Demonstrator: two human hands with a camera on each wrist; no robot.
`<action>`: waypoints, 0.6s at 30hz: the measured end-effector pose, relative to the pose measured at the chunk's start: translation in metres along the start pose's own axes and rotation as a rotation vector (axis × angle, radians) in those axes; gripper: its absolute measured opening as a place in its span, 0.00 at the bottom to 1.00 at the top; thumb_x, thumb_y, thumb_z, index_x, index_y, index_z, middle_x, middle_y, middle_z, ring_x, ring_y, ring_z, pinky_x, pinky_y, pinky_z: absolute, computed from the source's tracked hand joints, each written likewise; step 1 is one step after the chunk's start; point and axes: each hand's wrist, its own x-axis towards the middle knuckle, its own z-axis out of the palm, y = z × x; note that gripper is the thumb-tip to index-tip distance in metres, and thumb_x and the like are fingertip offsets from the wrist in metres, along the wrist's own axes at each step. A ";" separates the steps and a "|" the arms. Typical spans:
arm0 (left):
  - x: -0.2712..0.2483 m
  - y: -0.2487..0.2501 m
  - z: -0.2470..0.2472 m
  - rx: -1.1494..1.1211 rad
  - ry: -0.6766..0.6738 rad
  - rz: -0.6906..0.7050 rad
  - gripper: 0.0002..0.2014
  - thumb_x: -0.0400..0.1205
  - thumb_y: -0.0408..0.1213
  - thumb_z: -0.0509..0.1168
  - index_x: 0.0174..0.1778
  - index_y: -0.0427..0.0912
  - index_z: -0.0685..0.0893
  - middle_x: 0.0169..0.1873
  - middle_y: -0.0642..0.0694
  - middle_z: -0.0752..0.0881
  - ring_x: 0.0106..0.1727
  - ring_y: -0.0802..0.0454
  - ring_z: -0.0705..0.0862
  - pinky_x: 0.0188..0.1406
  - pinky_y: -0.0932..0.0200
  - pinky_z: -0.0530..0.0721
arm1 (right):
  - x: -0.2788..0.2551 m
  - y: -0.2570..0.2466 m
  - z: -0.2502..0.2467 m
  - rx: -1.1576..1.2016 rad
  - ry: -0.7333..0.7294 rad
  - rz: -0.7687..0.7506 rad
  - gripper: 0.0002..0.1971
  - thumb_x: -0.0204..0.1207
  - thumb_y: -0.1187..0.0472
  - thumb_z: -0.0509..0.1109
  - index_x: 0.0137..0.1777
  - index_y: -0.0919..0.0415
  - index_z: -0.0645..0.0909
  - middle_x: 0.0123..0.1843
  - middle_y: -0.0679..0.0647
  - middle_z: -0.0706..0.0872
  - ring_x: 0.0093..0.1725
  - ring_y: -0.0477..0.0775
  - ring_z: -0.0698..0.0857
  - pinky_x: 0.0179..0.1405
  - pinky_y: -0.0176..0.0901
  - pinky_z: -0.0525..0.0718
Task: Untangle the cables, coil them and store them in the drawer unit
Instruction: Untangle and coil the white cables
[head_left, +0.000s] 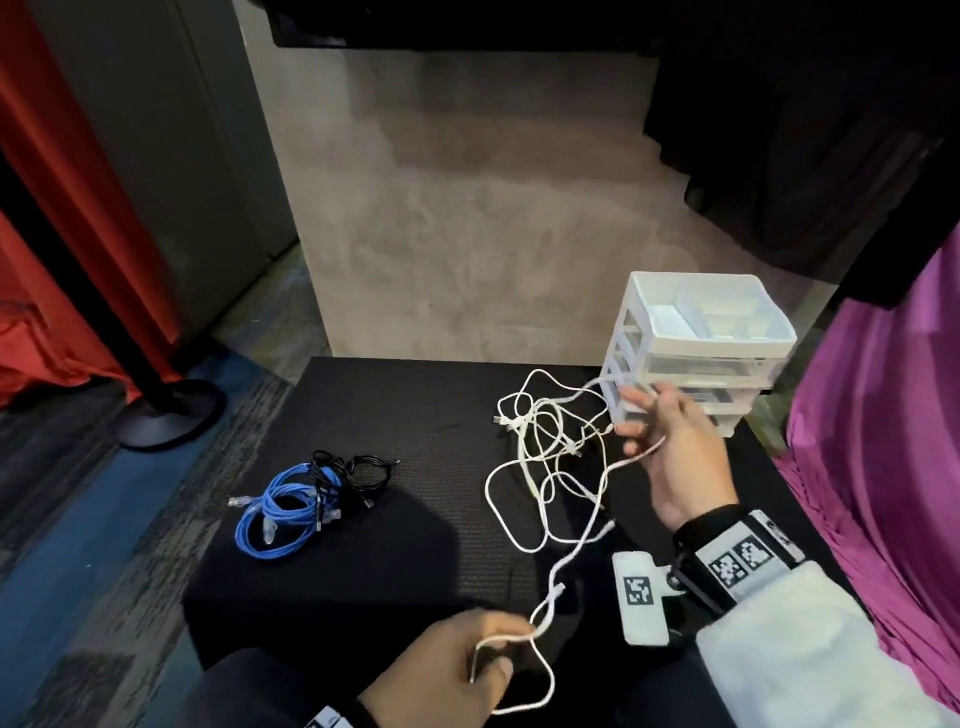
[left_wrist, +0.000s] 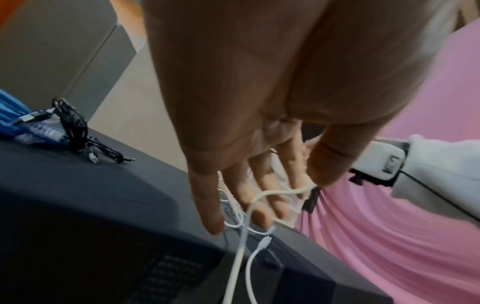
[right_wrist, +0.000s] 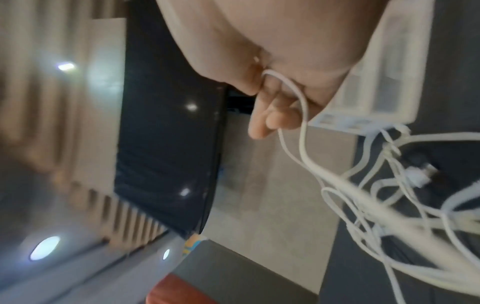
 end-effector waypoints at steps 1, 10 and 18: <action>0.003 -0.005 0.002 -0.031 0.039 -0.011 0.17 0.81 0.42 0.69 0.63 0.66 0.87 0.58 0.69 0.88 0.64 0.73 0.84 0.67 0.73 0.78 | -0.004 -0.009 0.000 -0.031 -0.075 -0.077 0.13 0.94 0.61 0.56 0.72 0.61 0.77 0.61 0.58 0.93 0.35 0.50 0.87 0.30 0.39 0.81; 0.043 -0.008 0.008 -0.306 0.355 -0.003 0.18 0.84 0.31 0.70 0.65 0.57 0.84 0.62 0.50 0.88 0.65 0.58 0.86 0.65 0.67 0.82 | -0.022 -0.033 -0.015 -0.252 -0.332 -0.034 0.14 0.92 0.65 0.59 0.70 0.58 0.82 0.70 0.59 0.90 0.50 0.51 0.90 0.51 0.45 0.84; 0.068 0.038 -0.020 -0.111 0.250 0.221 0.30 0.83 0.55 0.70 0.81 0.73 0.68 0.86 0.66 0.58 0.85 0.75 0.52 0.85 0.65 0.55 | -0.060 -0.036 -0.006 -0.167 -0.493 -0.004 0.16 0.87 0.61 0.62 0.71 0.61 0.82 0.67 0.63 0.90 0.46 0.54 0.88 0.51 0.49 0.82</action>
